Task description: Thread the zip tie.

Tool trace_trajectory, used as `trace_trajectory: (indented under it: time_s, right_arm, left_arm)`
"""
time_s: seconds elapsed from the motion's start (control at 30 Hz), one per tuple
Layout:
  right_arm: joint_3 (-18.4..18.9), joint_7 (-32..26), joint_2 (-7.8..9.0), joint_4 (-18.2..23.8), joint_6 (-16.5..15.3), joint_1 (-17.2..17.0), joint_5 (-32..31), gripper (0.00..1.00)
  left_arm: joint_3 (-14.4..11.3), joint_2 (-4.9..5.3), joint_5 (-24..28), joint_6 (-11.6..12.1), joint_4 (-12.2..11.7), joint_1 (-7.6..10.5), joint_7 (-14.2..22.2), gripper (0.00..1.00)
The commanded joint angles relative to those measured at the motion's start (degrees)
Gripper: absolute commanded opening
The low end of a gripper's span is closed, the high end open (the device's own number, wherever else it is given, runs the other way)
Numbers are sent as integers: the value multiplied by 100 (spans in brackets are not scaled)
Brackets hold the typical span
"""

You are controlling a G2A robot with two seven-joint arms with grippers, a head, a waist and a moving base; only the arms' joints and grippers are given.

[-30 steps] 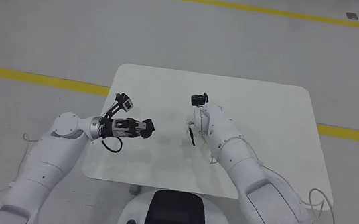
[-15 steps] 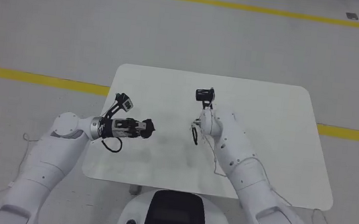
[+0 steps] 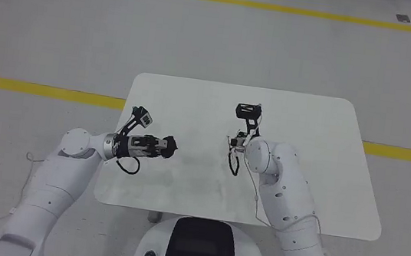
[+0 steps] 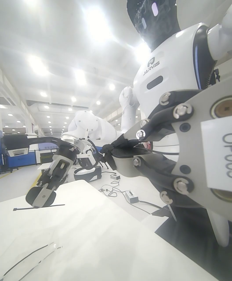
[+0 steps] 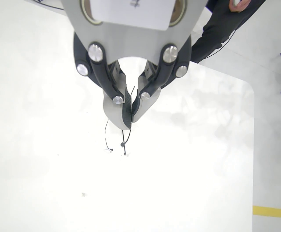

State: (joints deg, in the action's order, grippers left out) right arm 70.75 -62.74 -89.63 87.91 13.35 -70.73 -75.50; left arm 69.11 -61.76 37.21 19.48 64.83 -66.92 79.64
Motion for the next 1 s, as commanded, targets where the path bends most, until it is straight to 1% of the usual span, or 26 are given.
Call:
trace_trajectory:
  time_s: [0.0, 0.07, 0.1, 0.17, 0.2, 0.3, 0.37, 0.43, 0.5, 0.53, 0.83, 0.87, 0.9, 0.97]
  right_arm:
    - [76, 476, -1, 111, -66, -153, 331, 0]
    - [155, 905, 8, 350, -264, -348, 654, 0]
    - [191, 1233, 17, 506, -379, -526, 801, 0]
    - [200, 1715, 28, 699, -545, -769, 947, 0]
    - [168, 2059, 32, 795, -657, -940, 1031, 0]
    - [100, 2849, 38, 913, -870, -1263, 1214, 0]
    - [74, 3357, 39, 942, -979, -1397, 1315, 0]
    - [29, 4073, 34, 949, -1135, -1557, 1467, 0]
    - [-8, 4623, 30, 914, -1172, -1671, 1501, 0]
    - [-17, 4692, 30, 913, -1174, -1681, 1485, 0]
    - [-12, 4709, 31, 912, -1177, -1686, 1493, 0]
    - [-22, 4738, 38, 915, -1265, -1707, 1536, 0]
    - [-34, 4903, 42, 1003, -1448, -1769, 1694, 0]
    - [-59, 5308, 48, 1072, -1637, -1951, 1849, 0]
  left_arm:
    - [0, 0, 0, 0, 0, 0, 0, 0]
    - [0, 0, 0, 0, 0, 0, 0, 0]
    - [0, 0, 0, 0, 0, 0, 0, 0]
    - [0, 0, 0, 0, 0, 0, 0, 0]
    - [0, 0, 0, 0, 0, 0, 0, 0]
    - [0, 0, 0, 0, 0, 0, 0, 0]
    - [0, 0, 0, 0, 0, 0, 0, 0]
    - [0, 0, 0, 0, 0, 0, 0, 0]
    - [0, 0, 0, 0, 0, 0, 0, 0]
    - [0, 0, 0, 0, 0, 0, 0, 0]
    - [0, 0, 0, 0, 0, 0, 0, 0]
    - [0, 0, 0, 0, 0, 0, 0, 0]
    - [0, 0, 0, 0, 0, 0, 0, 0]
    - [0, 0, 0, 0, 0, 0, 0, 0]
